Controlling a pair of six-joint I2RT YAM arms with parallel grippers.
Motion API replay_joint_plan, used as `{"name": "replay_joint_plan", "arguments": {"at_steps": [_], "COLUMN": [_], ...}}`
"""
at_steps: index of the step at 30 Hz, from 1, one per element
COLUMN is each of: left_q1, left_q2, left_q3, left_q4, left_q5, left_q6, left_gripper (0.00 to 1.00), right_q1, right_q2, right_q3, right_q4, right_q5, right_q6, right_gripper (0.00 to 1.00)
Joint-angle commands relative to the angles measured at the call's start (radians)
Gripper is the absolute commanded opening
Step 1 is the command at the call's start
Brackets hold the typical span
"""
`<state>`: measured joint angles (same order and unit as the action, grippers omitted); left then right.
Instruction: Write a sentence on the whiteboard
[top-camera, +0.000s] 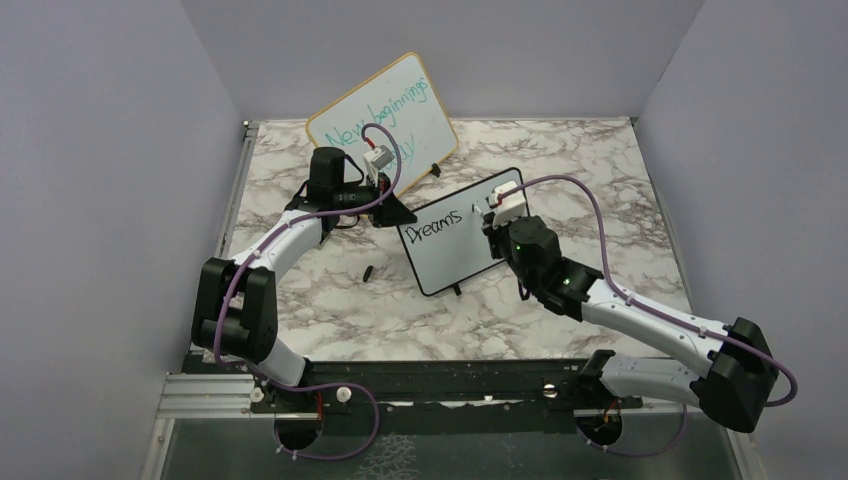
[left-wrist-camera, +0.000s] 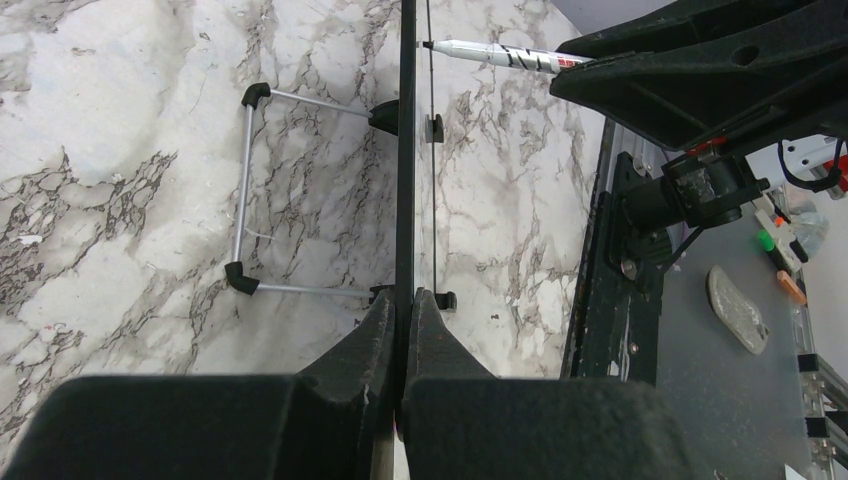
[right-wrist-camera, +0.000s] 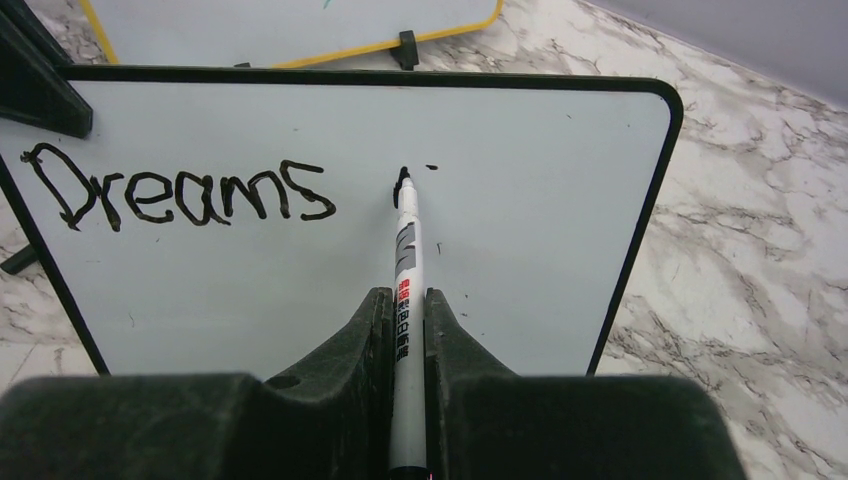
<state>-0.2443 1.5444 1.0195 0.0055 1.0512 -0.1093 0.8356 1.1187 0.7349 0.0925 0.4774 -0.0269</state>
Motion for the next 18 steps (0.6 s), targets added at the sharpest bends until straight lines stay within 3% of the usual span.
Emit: {"name": "replay_joint_plan", "arguments": {"at_steps": [1,18], "left_q1": [0.002,0.001], "left_q2": [-0.007,-0.006], "left_q3": [0.005,0.005], "left_q4": [-0.068,-0.068], "left_q5": [-0.027,-0.024], "left_q6": [0.031,0.031], "left_gripper": [0.00,0.00], "right_q1": [-0.007,-0.009], "right_q2": [-0.001,0.045], "right_q3": [0.001,0.014], "right_q4": [-0.019,0.027], "right_q5": [0.001,0.002], "right_q6": [0.003,-0.014], "right_gripper": [0.00,0.00]}}
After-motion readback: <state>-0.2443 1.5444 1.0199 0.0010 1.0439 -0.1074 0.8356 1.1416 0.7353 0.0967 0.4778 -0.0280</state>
